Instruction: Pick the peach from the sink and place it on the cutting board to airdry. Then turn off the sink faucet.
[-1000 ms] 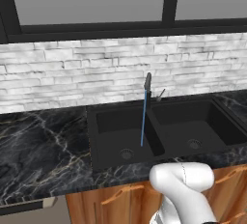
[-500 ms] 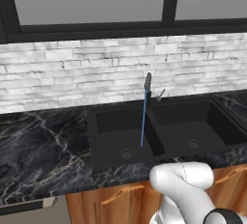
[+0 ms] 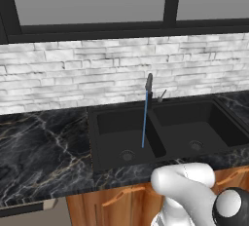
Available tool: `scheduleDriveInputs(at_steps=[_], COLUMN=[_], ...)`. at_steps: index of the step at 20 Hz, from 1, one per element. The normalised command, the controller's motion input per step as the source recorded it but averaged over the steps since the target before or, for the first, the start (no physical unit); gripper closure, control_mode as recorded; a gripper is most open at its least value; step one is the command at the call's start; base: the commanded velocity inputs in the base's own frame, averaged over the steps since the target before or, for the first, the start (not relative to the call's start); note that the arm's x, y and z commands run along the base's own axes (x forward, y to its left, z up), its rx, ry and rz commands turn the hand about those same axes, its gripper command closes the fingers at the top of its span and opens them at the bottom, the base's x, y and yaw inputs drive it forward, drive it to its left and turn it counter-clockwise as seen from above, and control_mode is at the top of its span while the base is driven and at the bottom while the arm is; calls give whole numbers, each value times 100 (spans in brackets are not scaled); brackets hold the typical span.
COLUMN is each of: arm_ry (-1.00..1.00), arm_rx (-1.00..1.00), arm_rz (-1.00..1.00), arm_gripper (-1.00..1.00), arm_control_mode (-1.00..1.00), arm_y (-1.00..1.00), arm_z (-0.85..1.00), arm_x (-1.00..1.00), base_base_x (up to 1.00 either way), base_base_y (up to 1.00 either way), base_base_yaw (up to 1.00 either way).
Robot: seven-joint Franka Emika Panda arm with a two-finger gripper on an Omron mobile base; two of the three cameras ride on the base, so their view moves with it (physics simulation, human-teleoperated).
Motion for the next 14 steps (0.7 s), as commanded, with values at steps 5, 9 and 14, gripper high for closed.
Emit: scheduleDriveInputs(at_steps=[5, 9, 14], arm_ry=[0, 0, 0], arm_rx=[5, 4, 2], arm_rz=[3, 5, 6], arm_gripper=[100, 100, 100], arm_control_mode=[-100, -100, -100], arm_y=[-48, -37, -32], arm_z=[-4, -13, -33], arm_x=[35, 35, 18], base_base_x=[0, 0, 0], base_base_y=[0, 0, 0], base_base_yaw=[0, 0, 0])
